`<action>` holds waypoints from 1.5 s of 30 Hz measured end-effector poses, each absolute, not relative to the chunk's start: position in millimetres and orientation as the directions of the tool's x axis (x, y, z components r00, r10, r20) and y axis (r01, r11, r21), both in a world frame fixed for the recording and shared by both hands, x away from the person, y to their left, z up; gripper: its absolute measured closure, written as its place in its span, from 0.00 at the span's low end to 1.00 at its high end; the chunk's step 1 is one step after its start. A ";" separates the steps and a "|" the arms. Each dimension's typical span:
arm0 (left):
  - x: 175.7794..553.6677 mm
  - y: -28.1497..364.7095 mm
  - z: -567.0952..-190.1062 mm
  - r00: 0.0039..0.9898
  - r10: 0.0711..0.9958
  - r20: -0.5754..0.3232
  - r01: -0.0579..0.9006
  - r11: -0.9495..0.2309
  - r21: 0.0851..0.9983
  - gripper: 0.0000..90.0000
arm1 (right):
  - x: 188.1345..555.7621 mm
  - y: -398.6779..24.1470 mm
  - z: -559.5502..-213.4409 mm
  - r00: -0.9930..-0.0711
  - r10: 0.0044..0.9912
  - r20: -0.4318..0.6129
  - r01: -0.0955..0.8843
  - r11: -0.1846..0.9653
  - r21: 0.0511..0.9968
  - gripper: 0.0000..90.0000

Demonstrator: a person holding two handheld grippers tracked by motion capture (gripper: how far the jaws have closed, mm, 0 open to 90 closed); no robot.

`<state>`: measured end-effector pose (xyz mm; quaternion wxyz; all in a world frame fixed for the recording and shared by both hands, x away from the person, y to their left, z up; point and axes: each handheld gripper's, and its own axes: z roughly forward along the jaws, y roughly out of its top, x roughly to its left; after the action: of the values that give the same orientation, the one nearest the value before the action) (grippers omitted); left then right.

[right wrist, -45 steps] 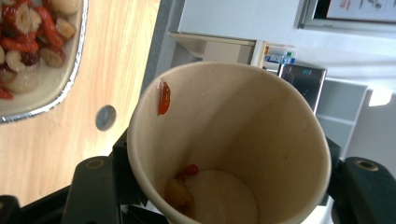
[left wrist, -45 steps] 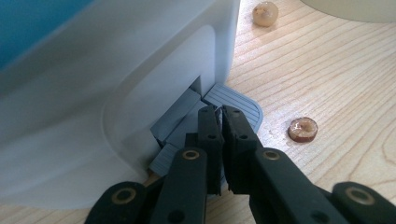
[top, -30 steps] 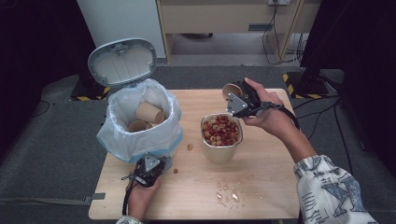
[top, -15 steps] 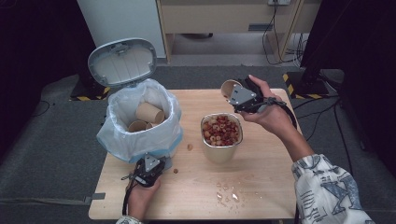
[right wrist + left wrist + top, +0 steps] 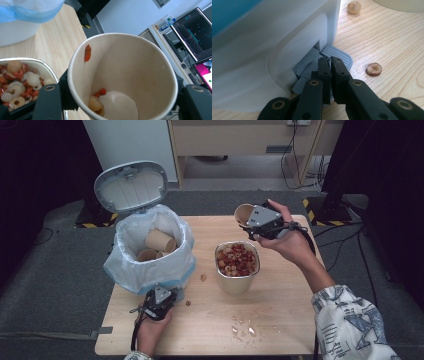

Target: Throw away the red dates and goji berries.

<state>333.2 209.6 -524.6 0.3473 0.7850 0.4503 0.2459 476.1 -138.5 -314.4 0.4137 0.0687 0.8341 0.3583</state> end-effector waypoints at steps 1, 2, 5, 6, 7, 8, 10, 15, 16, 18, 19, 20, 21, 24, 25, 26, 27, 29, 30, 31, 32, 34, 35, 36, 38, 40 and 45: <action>333.2 209.5 -524.6 0.473 0.878 0.073 0.536 -0.353 0.767 0.94 | 476.2 -138.7 -313.7 -0.653 0.417 -0.632 -0.177 0.727 0.663 0.38; 333.1 209.3 -524.8 0.472 0.879 0.069 0.536 -0.349 0.769 0.94 | 477.0 -138.7 -313.1 -0.660 0.432 -0.614 -0.172 0.709 0.684 0.38; 333.1 209.2 -524.8 0.472 0.879 0.070 0.535 -0.349 0.769 0.94 | 477.3 -138.5 -312.3 -0.668 0.441 -0.600 -0.166 0.697 0.698 0.38; 333.1 209.3 -524.8 0.472 0.879 0.069 0.536 -0.348 0.769 0.94 | 477.7 -138.6 -311.8 -0.675 0.447 -0.587 -0.163 0.686 0.709 0.38; 333.1 209.3 -524.8 0.473 0.879 0.069 0.536 -0.348 0.769 0.94 | 477.9 -138.7 -311.2 -0.679 0.454 -0.577 -0.160 0.676 0.720 0.38; 333.1 209.3 -524.8 0.472 0.879 0.069 0.536 -0.348 0.769 0.94 | 477.9 -138.6 -310.6 -0.681 0.457 -0.572 -0.158 0.671 0.724 0.38; 333.2 209.3 -524.8 0.472 0.879 0.069 0.536 -0.348 0.769 0.95 | 478.0 -137.0 -309.9 -0.691 0.461 -0.557 -0.153 0.659 0.736 0.38; 333.1 209.3 -524.8 0.472 0.879 0.069 0.536 -0.348 0.769 0.94 | 478.1 -133.3 -308.4 -0.707 0.467 -0.531 -0.147 0.637 0.756 0.37; 333.1 209.2 -524.8 0.472 0.879 0.070 0.535 -0.349 0.769 0.94 | 478.1 -133.3 -308.4 -0.707 0.467 -0.531 -0.147 0.637 0.756 0.37; 333.1 209.3 -524.8 0.472 0.879 0.069 0.536 -0.349 0.769 0.95 | 478.1 -131.2 -307.4 -0.715 0.474 -0.515 -0.142 0.622 0.770 0.37; 333.1 209.3 -524.8 0.472 0.879 0.069 0.536 -0.348 0.769 0.94 | 478.2 -130.6 -307.2 -0.718 0.476 -0.508 -0.140 0.617 0.775 0.37; 333.2 209.3 -524.8 0.472 0.879 0.068 0.536 -0.347 0.769 0.94 | 478.3 -130.1 -307.0 -0.721 0.476 -0.504 -0.138 0.613 0.778 0.37; 333.2 209.3 -524.8 0.472 0.879 0.068 0.536 -0.347 0.770 0.94 | 478.6 -129.8 -306.8 -0.725 0.480 -0.493 -0.133 0.606 0.784 0.37; 333.2 209.4 -524.8 0.473 0.879 0.068 0.536 -0.348 0.770 0.94 | 479.3 -129.4 -305.9 -0.733 0.489 -0.473 -0.122 0.589 0.799 0.37; 333.2 209.8 -524.5 0.475 0.877 0.073 0.537 -0.355 0.765 0.94 | 479.5 -129.4 -305.6 -0.737 0.491 -0.464 -0.118 0.583 0.804 0.37; 333.2 209.8 -524.5 0.475 0.877 0.073 0.537 -0.355 0.765 0.94 | 479.5 -129.4 -305.6 -0.737 0.491 -0.464 -0.118 0.583 0.804 0.37; 333.2 209.8 -524.6 0.475 0.877 0.073 0.537 -0.354 0.766 0.94 | 479.6 -129.5 -305.1 -0.741 0.495 -0.455 -0.113 0.575 0.810 0.37; 333.2 209.7 -524.7 0.474 0.878 0.071 0.536 -0.352 0.767 0.94 | 479.9 -130.1 -304.0 -0.747 0.501 -0.437 -0.104 0.561 0.821 0.37; 333.2 209.7 -524.7 0.474 0.878 0.071 0.536 -0.352 0.767 0.94 | 480.1 -130.4 -303.6 -0.749 0.502 -0.433 -0.102 0.558 0.823 0.37; 333.2 209.6 -524.7 0.474 0.878 0.071 0.536 -0.352 0.767 0.94 | 480.5 -132.3 -302.3 -0.757 0.508 -0.411 -0.088 0.544 0.835 0.37; 333.2 209.7 -524.7 0.474 0.878 0.070 0.536 -0.351 0.768 0.94 | 480.7 -133.4 -301.7 -0.761 0.512 -0.399 -0.081 0.535 0.841 0.37; 333.2 209.6 -524.7 0.474 0.878 0.070 0.536 -0.351 0.768 0.94 | 481.3 -136.4 -300.8 -0.767 0.516 -0.381 -0.068 0.526 0.848 0.37; 333.2 209.6 -524.7 0.474 0.878 0.070 0.536 -0.351 0.768 0.94 | 481.8 -138.1 -300.3 -0.770 0.518 -0.372 -0.062 0.521 0.852 0.37; 333.2 209.7 -524.7 0.474 0.878 0.070 0.536 -0.350 0.768 0.94 | 482.3 -140.4 -299.7 -0.773 0.523 -0.359 -0.053 0.511 0.858 0.37; 333.2 209.6 -524.6 0.474 0.878 0.070 0.537 -0.351 0.767 0.94 | 482.9 -145.0 -298.7 -0.777 0.531 -0.340 -0.039 0.498 0.866 0.37; 333.2 209.7 -524.6 0.474 0.878 0.070 0.537 -0.351 0.767 0.94 | 483.3 -149.1 -298.0 -0.783 0.534 -0.318 -0.021 0.490 0.872 0.37; 333.3 209.7 -524.7 0.474 0.878 0.069 0.537 -0.350 0.768 0.94 | 484.5 -157.9 -297.0 -0.793 0.539 -0.284 0.003 0.471 0.882 0.37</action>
<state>333.3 209.7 -524.7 0.3489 0.7843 0.4509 0.2444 484.5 -157.9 -297.0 0.2751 0.1669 0.8122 0.4866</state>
